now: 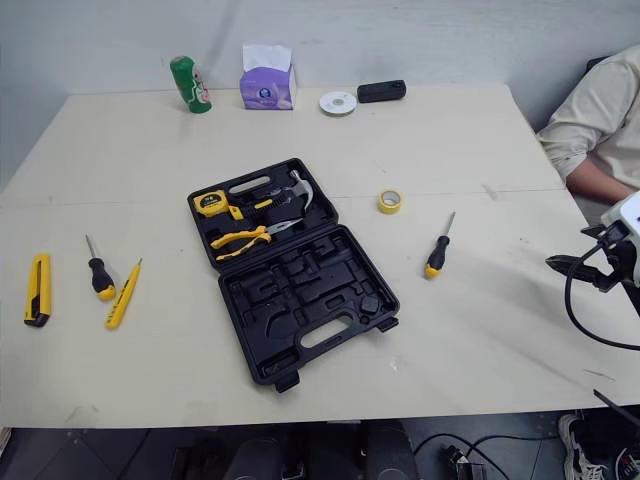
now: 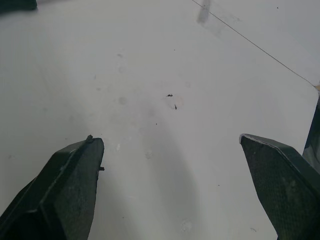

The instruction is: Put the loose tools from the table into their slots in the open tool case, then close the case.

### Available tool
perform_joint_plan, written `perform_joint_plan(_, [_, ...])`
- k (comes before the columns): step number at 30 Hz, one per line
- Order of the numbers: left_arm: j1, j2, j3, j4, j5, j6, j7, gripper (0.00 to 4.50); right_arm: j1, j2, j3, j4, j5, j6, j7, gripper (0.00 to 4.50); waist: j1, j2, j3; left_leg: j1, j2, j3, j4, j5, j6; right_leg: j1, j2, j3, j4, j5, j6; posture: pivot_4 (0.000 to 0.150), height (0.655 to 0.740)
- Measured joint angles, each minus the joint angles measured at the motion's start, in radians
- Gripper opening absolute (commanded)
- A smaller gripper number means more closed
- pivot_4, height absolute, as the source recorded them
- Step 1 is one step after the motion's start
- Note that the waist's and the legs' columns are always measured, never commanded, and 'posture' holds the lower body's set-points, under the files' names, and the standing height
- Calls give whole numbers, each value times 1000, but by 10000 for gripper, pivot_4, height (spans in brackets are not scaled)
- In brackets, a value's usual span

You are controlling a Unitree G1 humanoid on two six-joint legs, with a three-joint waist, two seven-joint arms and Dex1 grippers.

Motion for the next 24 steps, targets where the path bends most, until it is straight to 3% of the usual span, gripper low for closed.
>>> perform_joint_plan(24, [-32, 12, -49, 91, 49, -56, 24, 44823, -25, 23, -1, -1, 0, 3, -10, 45000, -3, -1, 0, 3, 0, 6, 0, 0, 0, -1, 0, 5, 3, 0, 0, 1500, 7316])
